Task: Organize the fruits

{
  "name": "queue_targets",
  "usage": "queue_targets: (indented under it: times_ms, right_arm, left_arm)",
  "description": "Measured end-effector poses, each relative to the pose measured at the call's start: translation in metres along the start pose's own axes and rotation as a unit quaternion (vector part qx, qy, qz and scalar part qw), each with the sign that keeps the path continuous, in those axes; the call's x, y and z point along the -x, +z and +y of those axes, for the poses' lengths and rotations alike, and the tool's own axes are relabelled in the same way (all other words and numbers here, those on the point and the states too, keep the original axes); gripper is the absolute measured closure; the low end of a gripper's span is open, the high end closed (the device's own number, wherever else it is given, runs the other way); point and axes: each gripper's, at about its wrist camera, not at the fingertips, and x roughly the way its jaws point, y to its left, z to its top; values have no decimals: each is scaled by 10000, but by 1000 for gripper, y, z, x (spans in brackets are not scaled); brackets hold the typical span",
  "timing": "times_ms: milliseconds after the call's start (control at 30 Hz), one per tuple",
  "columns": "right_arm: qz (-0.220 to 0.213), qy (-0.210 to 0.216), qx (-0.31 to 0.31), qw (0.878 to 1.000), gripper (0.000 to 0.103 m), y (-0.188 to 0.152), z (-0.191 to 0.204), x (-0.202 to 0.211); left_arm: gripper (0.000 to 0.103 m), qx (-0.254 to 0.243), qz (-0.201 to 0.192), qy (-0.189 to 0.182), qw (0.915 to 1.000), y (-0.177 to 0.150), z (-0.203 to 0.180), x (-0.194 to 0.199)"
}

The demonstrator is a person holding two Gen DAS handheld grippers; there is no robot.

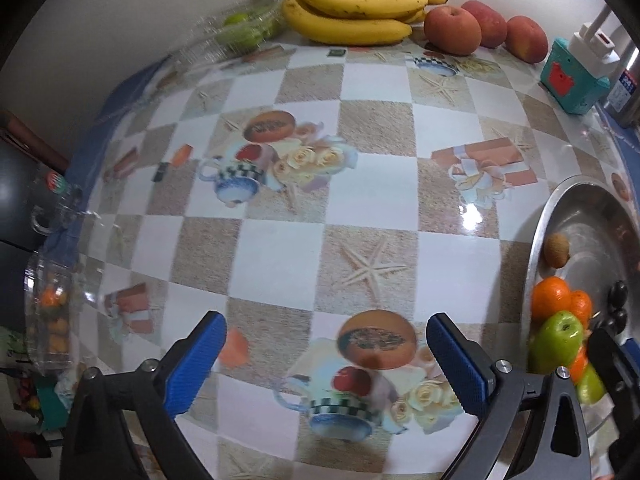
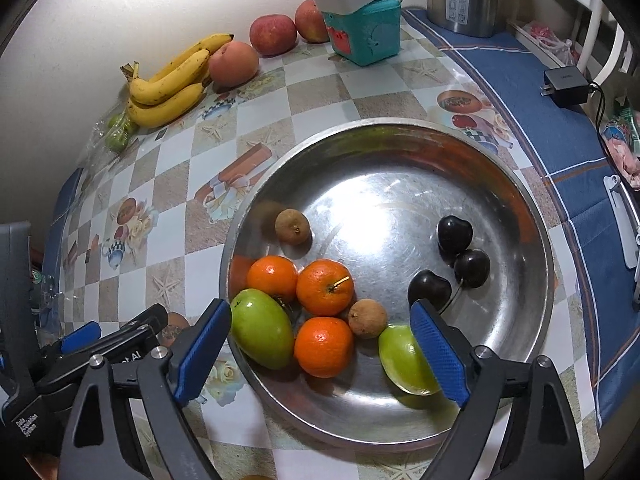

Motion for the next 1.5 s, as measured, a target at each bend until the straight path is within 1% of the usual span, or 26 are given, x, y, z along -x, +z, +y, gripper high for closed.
queue_targets:
  times_ms: [100, 133, 233, 433, 533, 700, 900, 967, 1100, 1233, 1500]
  right_arm:
    - [-108, 26, 6, 9999, 11, -2, 3, 7]
    - [-132, 56, 5, 9999, 11, -4, 3, 9]
    - [-182, 95, -6, 9998, 11, -11, 1, 18]
    - [-265, -104, 5, 9996, 11, -35, -8, 33]
    - [-225, -141, 89, 9996, 11, -49, -10, 37]
    - [-220, -198, 177, 9994, 11, -70, -12, 45]
    - [-262, -212, 268, 9991, 11, -82, -10, 52]
    - [-338, -175, 240, 9990, 11, -84, -11, 57]
    - [-423, -132, 200, 9988, 11, -87, -11, 64]
    - [-556, -130, 230, 9981, 11, -89, -8, 71]
    - [-589, -150, 357, 9975, 11, -89, -2, 72]
  left_arm:
    - [1, -39, -156, 367, 9992, -8, 4, 9]
    - [1, -35, -187, 421, 9989, -10, 6, 11]
    - [1, -17, -244, 464, 9986, -18, 14, 20]
    - [1, -96, -276, 609, 9977, -39, 24, 37]
    - [1, -124, -252, 575, 9979, -50, 27, 43]
    - [1, -207, -417, 536, 9975, -70, 32, 58]
    - [1, -304, -472, 438, 9975, -94, 35, 64]
    - [1, -306, -548, 426, 9971, -97, 36, 68]
    - [1, -239, -665, 284, 9971, -103, 41, 76]
    - [1, -107, -784, 361, 9962, -104, 46, 81]
    - [1, -112, -900, 273, 9955, -104, 48, 88]
